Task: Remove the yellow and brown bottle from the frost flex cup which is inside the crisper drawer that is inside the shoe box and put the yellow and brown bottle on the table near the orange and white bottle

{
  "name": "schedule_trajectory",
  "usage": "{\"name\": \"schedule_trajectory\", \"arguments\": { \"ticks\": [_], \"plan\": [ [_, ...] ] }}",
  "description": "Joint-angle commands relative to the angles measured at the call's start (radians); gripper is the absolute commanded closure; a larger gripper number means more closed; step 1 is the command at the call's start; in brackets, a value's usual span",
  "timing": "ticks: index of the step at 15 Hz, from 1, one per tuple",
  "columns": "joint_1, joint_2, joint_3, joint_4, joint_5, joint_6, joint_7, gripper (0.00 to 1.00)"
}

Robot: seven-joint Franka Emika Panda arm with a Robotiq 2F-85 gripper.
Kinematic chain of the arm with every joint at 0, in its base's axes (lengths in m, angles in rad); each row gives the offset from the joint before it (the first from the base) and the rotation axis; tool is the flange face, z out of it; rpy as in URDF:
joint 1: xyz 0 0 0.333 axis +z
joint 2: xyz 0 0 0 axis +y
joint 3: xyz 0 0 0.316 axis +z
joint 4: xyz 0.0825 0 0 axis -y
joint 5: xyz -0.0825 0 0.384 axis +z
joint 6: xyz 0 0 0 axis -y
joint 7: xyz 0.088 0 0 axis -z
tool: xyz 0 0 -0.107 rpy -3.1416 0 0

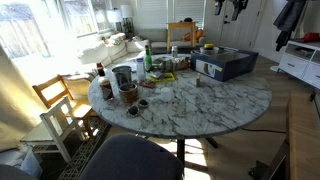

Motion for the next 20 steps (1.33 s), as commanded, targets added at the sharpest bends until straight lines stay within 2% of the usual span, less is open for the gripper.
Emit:
{"name": "schedule_trajectory", "arguments": {
  "ticks": [1, 10, 20],
  "plan": [
    [-0.055, 0.054, -0.030, 0.031, -0.038, 0.083, 0.046, 0.00],
    [-0.119, 0.260, -0.081, 0.150, -0.088, 0.196, 0.165, 0.00],
    [-0.113, 0.499, -0.125, 0.314, -0.093, 0.237, 0.279, 0.00]
  ]
}}
